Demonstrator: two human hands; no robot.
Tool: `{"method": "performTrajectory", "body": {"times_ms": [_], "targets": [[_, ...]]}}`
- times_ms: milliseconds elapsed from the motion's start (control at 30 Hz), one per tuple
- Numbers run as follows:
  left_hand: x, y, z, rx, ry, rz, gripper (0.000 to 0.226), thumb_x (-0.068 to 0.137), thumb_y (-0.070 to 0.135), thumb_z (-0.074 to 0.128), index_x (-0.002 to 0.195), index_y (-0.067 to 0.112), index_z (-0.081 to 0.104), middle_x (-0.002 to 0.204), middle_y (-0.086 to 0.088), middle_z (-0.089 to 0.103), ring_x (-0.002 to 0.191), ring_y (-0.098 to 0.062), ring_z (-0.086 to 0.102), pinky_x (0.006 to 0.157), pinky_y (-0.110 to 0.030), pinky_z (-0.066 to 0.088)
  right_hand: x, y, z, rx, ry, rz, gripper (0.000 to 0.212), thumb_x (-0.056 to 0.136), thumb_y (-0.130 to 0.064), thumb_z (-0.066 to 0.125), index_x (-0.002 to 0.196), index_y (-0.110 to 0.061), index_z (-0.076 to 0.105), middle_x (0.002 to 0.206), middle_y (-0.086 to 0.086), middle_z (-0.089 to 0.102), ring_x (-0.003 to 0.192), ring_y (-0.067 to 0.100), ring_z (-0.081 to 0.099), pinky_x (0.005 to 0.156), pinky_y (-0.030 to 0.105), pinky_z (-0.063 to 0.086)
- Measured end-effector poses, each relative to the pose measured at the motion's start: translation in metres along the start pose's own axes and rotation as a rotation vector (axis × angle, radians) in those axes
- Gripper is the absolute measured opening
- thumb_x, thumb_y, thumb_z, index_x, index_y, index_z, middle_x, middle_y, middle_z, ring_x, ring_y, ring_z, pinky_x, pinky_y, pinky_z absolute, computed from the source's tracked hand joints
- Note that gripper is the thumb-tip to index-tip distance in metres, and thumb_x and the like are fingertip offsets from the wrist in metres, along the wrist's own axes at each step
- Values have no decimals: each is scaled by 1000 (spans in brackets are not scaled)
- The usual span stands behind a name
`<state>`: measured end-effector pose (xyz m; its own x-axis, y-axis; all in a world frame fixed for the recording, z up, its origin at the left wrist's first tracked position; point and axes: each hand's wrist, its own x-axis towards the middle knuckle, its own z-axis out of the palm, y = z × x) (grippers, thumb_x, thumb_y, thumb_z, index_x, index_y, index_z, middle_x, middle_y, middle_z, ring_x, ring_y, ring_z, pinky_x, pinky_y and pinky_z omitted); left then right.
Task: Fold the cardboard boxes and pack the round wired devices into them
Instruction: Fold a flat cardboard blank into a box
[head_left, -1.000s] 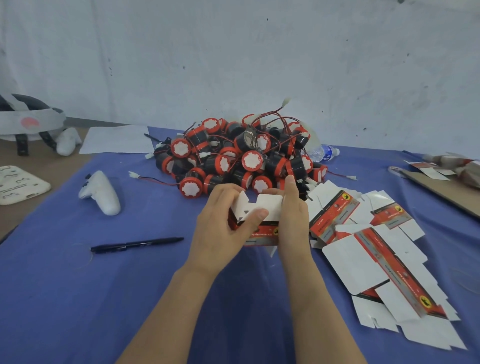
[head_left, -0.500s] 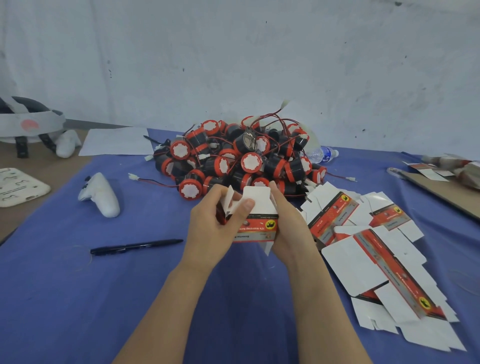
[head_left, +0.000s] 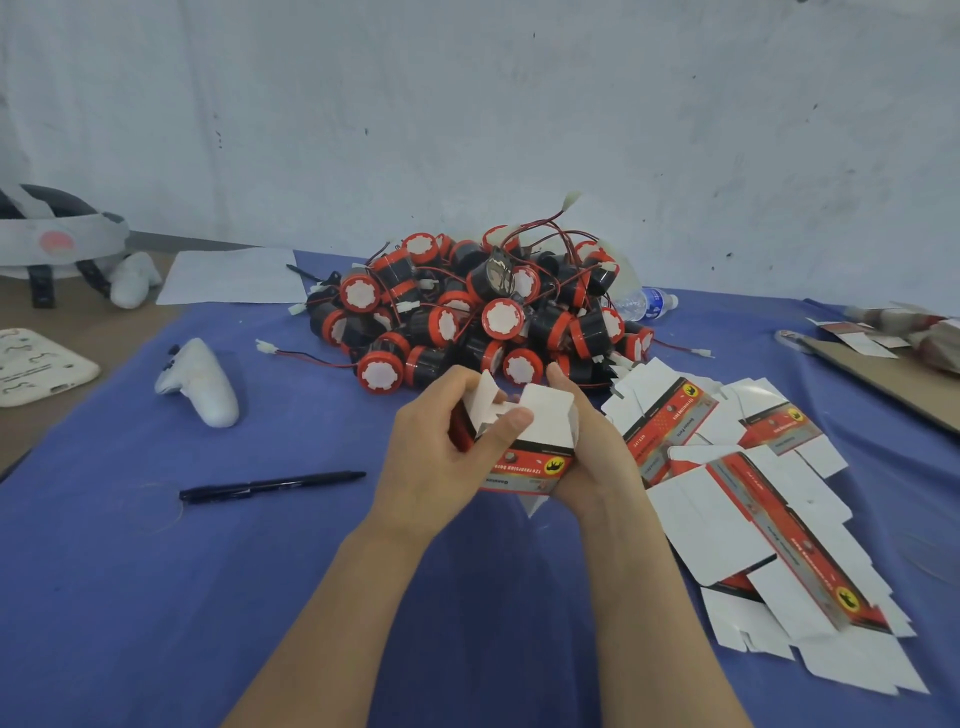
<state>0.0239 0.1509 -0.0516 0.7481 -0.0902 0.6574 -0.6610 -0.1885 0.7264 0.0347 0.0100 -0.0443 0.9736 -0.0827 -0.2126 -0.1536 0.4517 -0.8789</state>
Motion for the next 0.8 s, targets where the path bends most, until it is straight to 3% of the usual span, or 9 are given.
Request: {"method": "performTrajectory", "body": {"times_ms": [67,167,267,367,433,567,667,733,800], "targets": [[-2,1,1,46,-21,43,42,78,58,58,89,18,60,83,6,63,78,-13,60,61,-28,51,2,0,-1,35,32,25,81,38,-50,77,105,-5,66,104,19,70,82,32,68,67,38,58],[-4,3,3,94,-46,88,49,78,60,57,91,13,61,86,4,63,79,-16,59,63,-33,51,4,0,-6,96,26,76,65,52,-51,74,101,-11,60,100,16,63,82,29,64,69,37,53],[-4,7,5,93,-78,111,46,80,58,57,90,13,60,88,3,63,80,-17,60,65,-38,52,5,-1,-12,135,-4,118,41,69,-51,69,79,-12,64,82,12,65,66,26,66,57,33,56],[-5,10,7,151,-106,165,45,83,56,56,91,12,61,88,4,62,80,-16,58,66,-36,51,4,-3,-13,79,-1,147,51,80,-49,65,45,-12,67,54,8,66,46,22,65,42,28,52],[-6,10,9,187,-125,188,44,84,55,53,92,13,61,89,6,61,80,-12,56,67,-27,50,6,-3,-15,19,57,142,48,79,-40,70,40,-13,67,53,8,65,45,22,65,43,28,52],[-5,5,10,248,-118,166,32,86,55,49,88,23,54,84,18,51,78,-3,47,68,-12,37,13,2,-16,-198,113,10,40,87,-20,65,48,-17,72,58,4,67,48,17,64,52,27,52],[-1,0,4,216,-24,90,37,84,58,49,88,21,51,82,11,52,75,-9,51,62,-18,42,7,4,-8,-300,50,51,18,90,-38,62,83,-22,67,69,6,72,61,18,68,61,33,56],[1,-2,0,179,64,58,44,83,58,50,90,14,54,83,3,56,76,-14,54,60,-24,46,2,5,-5,-323,-36,124,34,89,-53,57,94,-20,64,81,9,71,69,19,67,52,27,52],[2,-2,-4,130,133,52,48,85,57,50,92,10,55,85,0,57,76,-18,55,59,-29,48,-3,5,-5,-304,-161,154,51,79,-65,54,97,-17,63,86,9,57,68,15,51,43,18,34]]}}
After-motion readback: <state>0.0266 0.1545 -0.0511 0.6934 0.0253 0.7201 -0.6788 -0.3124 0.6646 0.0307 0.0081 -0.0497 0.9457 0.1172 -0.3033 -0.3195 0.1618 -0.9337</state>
